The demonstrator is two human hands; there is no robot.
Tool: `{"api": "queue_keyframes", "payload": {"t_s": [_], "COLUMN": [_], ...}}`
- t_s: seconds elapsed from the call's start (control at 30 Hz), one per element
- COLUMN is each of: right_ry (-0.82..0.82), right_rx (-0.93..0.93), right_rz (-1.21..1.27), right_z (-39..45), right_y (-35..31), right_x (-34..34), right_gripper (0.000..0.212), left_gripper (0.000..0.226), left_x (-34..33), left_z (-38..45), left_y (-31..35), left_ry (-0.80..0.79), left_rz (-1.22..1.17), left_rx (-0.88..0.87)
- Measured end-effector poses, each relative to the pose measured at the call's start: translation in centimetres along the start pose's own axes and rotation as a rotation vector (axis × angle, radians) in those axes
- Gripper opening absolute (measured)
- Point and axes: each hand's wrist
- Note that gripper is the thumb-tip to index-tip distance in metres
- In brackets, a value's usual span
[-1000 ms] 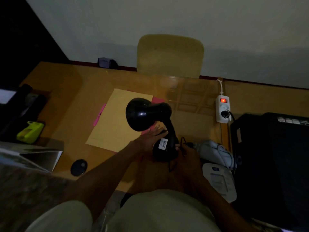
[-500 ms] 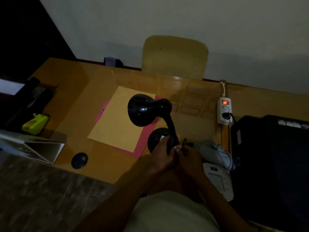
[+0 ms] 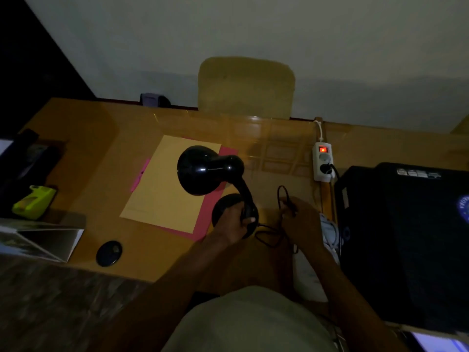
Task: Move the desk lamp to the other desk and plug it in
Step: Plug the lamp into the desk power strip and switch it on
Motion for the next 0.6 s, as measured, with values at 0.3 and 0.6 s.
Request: {"api": "queue_keyframes", "payload": {"t_s": [0.3,0.6], "right_ry": [-0.055,-0.211], "right_rx": [0.013,0.105], "right_rz": [0.132,-0.042], "right_z": [3.2,4.6], "right_y": [-3.4,-3.6], "right_x": [1.0,1.3], "right_gripper": [0.024,0.023], "left_gripper": [0.078,0.095], "left_x": [-1.1,-2.0], "left_z": [-0.4,-0.2], "left_y": [-1.1,-1.9], "left_ry": [-0.048,-0.102], "left_rz": [0.196,0.544], "left_rx": [0.027,0.059]}}
Point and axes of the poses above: each hand's wrist, its own z-axis towards the middle knuckle, its own x-axis out of the back of the hand, y = z × x, and after that the axes turned 3 degrees about -x, right-handed
